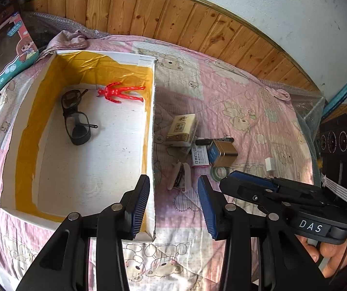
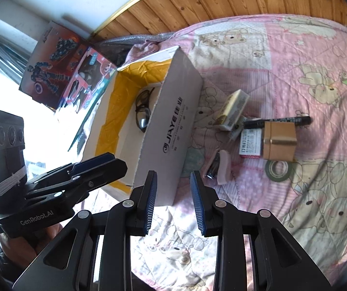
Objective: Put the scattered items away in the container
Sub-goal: 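Move both tools back toward the remaining items on the bed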
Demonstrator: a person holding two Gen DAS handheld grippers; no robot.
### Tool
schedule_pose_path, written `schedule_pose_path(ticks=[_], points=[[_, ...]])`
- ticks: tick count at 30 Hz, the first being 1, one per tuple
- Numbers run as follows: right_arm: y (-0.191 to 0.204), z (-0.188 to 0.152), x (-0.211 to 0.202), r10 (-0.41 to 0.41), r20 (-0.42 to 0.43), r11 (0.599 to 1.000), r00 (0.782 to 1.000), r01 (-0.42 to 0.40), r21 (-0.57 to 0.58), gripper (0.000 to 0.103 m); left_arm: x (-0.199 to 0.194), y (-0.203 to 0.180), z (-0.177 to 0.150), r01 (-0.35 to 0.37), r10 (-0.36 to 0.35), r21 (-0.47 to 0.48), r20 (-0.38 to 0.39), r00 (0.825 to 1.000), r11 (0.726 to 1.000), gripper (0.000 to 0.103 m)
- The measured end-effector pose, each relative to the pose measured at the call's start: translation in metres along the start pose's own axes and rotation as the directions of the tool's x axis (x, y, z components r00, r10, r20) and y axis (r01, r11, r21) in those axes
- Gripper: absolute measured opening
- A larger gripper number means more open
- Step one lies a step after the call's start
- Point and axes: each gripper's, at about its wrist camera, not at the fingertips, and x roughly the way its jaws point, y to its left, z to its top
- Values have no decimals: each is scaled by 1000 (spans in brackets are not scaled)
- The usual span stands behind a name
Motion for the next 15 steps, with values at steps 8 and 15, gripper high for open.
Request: schedule_pose_path(ticks=[8,15], points=[[-52,-18,-20,-45,25,992,999,42,117,31,23,-33,-3,41,-37,61,-60,998,997,43],[-83,-28,-32,-90,51,980,995,79,184,32,50,-54,-6,68,-57,85,-123,991,994,43]])
